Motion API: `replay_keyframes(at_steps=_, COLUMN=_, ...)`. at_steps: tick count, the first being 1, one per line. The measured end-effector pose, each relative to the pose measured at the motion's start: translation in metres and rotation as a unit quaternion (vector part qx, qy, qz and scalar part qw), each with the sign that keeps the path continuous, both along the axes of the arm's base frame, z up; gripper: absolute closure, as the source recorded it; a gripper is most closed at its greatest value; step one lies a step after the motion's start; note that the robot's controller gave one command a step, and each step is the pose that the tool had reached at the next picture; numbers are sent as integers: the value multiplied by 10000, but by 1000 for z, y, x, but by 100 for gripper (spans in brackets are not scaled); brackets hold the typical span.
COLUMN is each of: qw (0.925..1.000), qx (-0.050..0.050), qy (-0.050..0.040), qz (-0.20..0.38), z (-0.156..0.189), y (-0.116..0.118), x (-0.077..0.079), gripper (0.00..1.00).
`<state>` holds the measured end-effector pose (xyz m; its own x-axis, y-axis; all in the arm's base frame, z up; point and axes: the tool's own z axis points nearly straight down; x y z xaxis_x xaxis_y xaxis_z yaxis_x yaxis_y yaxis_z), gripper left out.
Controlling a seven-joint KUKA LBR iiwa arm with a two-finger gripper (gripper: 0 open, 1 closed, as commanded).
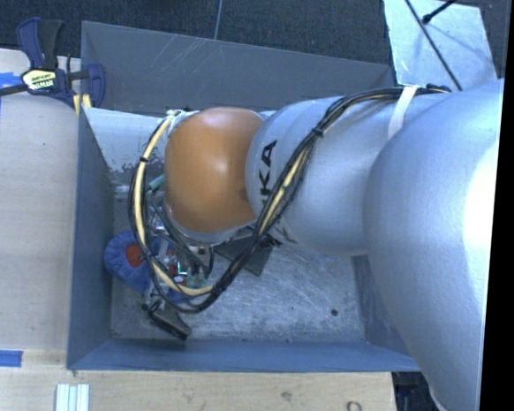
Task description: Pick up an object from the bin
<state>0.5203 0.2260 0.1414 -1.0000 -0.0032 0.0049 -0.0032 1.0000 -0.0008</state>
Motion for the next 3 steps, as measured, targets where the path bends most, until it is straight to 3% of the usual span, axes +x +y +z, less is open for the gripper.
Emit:
replay_keyframes(at_steps=1, qw=9987, qx=47, qy=-91, qz=496, z=-55, y=2, x=32, gripper=0)
replay_keyframes(at_steps=2, qw=9988, qx=59, qy=-109, qz=483, z=-56, y=2, x=34, gripper=100)
replay_keyframes(at_steps=3, qw=9998, qx=25, qy=-74, qz=187, z=74, y=12, x=26, gripper=100)
